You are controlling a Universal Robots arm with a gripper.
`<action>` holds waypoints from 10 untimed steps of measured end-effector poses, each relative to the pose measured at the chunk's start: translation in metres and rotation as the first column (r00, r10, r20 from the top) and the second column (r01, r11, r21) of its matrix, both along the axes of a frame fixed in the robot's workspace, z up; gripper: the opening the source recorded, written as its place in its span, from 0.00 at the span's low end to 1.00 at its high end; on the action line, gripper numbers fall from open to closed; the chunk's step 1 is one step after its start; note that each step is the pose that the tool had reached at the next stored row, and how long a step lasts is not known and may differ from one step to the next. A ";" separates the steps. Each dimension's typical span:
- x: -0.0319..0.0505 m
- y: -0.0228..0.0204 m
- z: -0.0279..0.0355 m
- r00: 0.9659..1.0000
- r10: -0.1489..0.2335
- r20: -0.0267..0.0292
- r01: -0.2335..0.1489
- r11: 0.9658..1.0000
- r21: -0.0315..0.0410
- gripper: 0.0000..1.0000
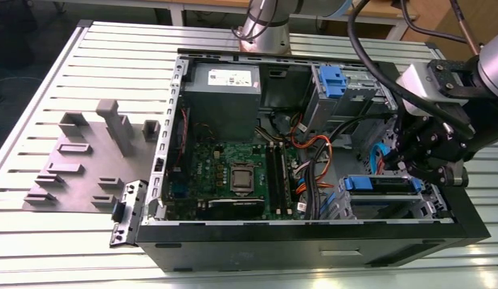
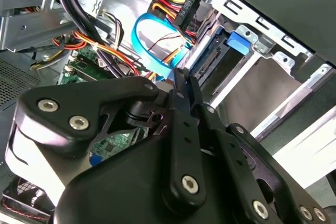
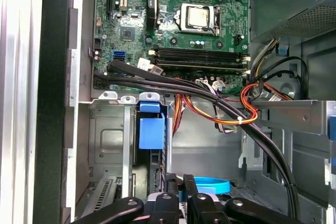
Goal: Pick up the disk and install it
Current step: 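Insert the first disk wire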
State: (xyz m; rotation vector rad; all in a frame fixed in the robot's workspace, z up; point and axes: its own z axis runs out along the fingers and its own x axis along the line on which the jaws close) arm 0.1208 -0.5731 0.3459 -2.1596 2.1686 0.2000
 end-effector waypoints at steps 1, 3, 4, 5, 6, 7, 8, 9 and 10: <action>-0.0002 -0.0009 0.0000 1.000 0.000 0.000 0.000 1.000 0.000 0.16; -0.0006 -0.0030 -0.0001 1.000 0.000 0.000 0.000 1.000 0.000 0.16; -0.0007 -0.0037 -0.0001 1.000 0.000 0.000 0.000 1.000 0.000 0.16; -0.0007 -0.0042 -0.0001 1.000 0.000 0.000 0.000 1.000 0.000 0.16; -0.0010 -0.0045 -0.0001 1.000 0.000 0.000 0.000 1.000 0.000 0.16; -0.0012 -0.0046 -0.0001 1.000 0.000 0.000 0.000 1.000 0.000 0.16; -0.0016 -0.0050 -0.0002 1.000 0.000 0.000 0.000 1.000 0.000 0.16; -0.0018 -0.0057 -0.0003 1.000 0.000 0.000 0.000 1.000 0.000 0.16; -0.0020 -0.0065 -0.0003 1.000 0.000 0.000 0.000 1.000 0.000 0.16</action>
